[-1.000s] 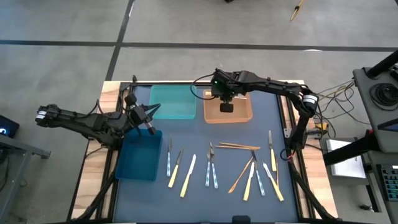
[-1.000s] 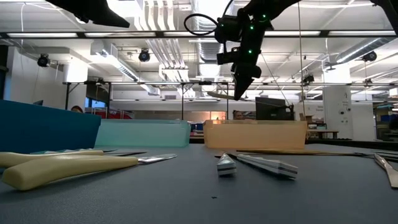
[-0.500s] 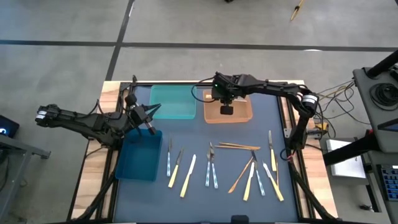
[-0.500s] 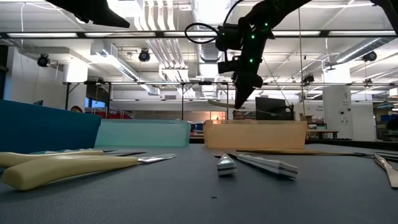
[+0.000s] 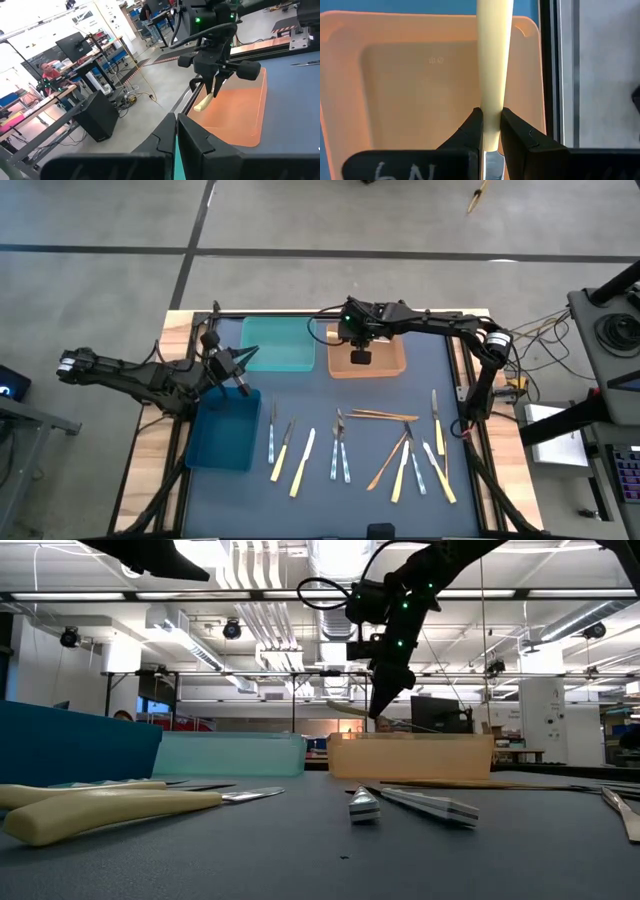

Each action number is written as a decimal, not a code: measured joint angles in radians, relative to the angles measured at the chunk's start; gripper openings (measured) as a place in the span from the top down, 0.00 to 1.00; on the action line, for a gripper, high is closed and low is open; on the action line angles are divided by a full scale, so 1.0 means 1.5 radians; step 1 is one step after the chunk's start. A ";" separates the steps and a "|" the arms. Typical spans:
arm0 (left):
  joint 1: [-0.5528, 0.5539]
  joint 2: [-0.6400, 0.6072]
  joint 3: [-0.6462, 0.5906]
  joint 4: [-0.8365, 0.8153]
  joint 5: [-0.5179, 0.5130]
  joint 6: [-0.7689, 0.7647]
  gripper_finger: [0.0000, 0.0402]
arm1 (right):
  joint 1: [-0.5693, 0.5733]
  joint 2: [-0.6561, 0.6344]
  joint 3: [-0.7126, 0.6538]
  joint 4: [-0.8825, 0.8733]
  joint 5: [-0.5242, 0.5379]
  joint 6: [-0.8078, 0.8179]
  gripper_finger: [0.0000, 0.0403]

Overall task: Sort silverware by color (type)
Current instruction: Put the light yellow knife into the blue bin

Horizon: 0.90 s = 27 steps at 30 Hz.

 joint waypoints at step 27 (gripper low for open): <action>0.000 0.000 0.000 0.000 0.000 -0.001 1.00 | -0.004 0.022 -0.091 0.059 0.000 0.014 0.92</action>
